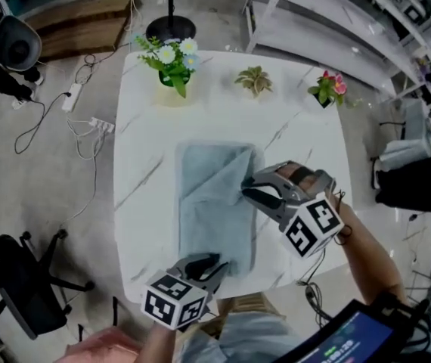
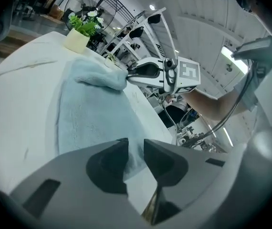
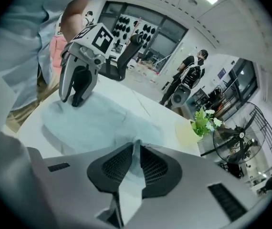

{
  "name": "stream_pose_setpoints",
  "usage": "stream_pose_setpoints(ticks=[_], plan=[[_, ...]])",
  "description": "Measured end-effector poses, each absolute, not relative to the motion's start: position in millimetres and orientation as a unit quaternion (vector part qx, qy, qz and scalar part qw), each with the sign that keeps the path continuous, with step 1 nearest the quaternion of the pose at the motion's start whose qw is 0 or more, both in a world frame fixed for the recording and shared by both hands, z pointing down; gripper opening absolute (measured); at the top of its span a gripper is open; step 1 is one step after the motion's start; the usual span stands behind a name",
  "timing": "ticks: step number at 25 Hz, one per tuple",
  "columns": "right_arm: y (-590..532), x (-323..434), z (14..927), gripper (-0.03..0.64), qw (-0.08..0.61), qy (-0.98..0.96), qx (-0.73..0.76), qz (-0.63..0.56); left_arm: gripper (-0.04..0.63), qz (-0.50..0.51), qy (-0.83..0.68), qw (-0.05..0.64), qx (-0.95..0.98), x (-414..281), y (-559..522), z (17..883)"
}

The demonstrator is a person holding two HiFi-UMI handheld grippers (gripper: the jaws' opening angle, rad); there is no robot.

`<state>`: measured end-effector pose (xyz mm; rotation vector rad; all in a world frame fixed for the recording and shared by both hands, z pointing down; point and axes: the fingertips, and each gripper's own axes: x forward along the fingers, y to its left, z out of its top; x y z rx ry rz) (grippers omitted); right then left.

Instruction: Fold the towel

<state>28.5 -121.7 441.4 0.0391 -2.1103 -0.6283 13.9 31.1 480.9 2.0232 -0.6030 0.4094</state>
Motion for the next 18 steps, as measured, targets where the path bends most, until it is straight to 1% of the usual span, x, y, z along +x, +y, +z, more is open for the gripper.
stream_pose_setpoints(ticks=[2, 9, 12, 15, 16, 18], plan=[[-128, 19, 435, 0.025, 0.437, -0.868, 0.011, -0.235, 0.103, 0.164, -0.245, 0.484, 0.824, 17, 31, 483], [-177, -28, 396, 0.018, 0.381, -0.903, 0.037, -0.195, 0.098, 0.152, -0.232, 0.503, 0.819, 18, 33, 486], [-198, -49, 397, 0.018, 0.389, -0.902, 0.036, -0.183, 0.097, 0.144, -0.228, 0.507, 0.819, 18, 33, 485], [-204, -57, 399, 0.020, 0.385, -0.904, -0.005, -0.183, 0.094, 0.139, -0.229, 0.510, 0.818, 16, 31, 486], [-201, -53, 397, 0.039, 0.389, -0.905, -0.022, -0.171, 0.094, 0.137, -0.230, 0.510, 0.817, 16, 31, 486], [-188, -34, 397, 0.124, 0.414, -0.899, -0.044, -0.133, 0.094, 0.134, -0.228, 0.512, 0.817, 16, 30, 485]])
